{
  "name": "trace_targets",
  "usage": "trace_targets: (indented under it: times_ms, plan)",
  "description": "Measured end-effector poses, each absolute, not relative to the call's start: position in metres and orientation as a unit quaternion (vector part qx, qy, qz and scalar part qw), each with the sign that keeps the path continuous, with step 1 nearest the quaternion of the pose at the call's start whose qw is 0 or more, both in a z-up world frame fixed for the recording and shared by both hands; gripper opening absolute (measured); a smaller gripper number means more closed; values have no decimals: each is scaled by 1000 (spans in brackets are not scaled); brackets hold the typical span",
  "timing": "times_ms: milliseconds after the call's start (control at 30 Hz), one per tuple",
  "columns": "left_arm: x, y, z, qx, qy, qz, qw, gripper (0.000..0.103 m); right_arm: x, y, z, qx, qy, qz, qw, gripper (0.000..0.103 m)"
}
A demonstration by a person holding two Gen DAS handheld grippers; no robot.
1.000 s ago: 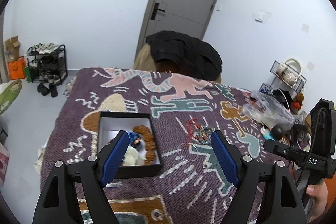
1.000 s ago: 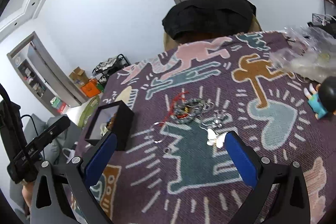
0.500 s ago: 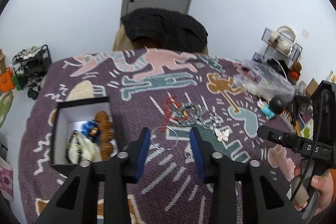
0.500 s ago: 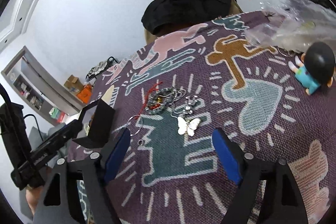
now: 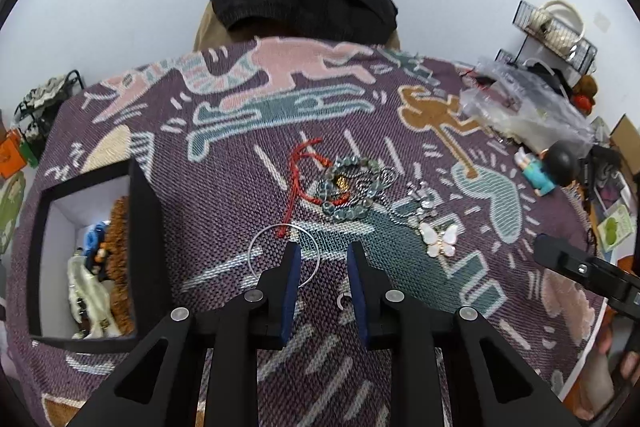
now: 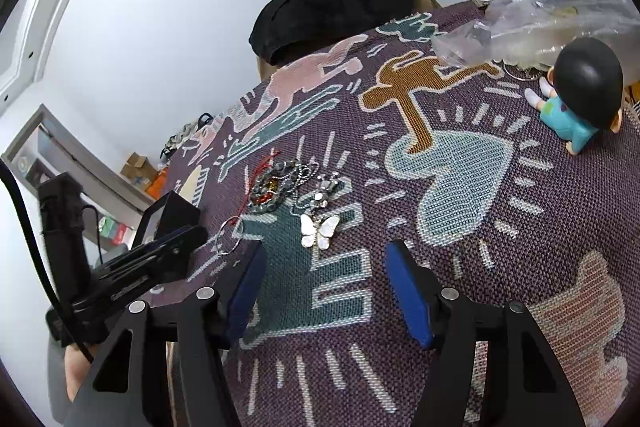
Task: Organize jewelry
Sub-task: 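Close the left tool on the silver hoop earring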
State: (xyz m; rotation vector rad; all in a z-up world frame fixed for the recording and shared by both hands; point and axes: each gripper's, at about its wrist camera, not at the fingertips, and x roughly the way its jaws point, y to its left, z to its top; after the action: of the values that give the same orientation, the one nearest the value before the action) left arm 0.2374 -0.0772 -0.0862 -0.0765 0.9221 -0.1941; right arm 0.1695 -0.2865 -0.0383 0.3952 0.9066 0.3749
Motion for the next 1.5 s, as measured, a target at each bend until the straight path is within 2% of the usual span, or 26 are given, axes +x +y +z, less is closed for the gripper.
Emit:
trace_targets:
  times_ms: [233,467,633,800,1033,1500]
  plan:
    - [262,-82,-111,-39,481,-74,873,25,173,-291,-45,196,438,178,859,64]
    - [274,-84,-119,-28,487,-63,871,25,173,-297,-50,203,440,175,857,64]
    - [278,-92,-120,2,485,-46,873,20,174,-293,-52,202,442,178,856,64]
    - [279,-97,-121,15,483,-59,874,1,176,-287,-53,199,444,182,855,64]
    - [274,-84,-116,-27,482,-72,873,1,181,-282,-52,190,448,181,855,64]
    - [250,-61,-52,-63,414,-94,903,1,215,-239,-65,121,505,158,840,64]
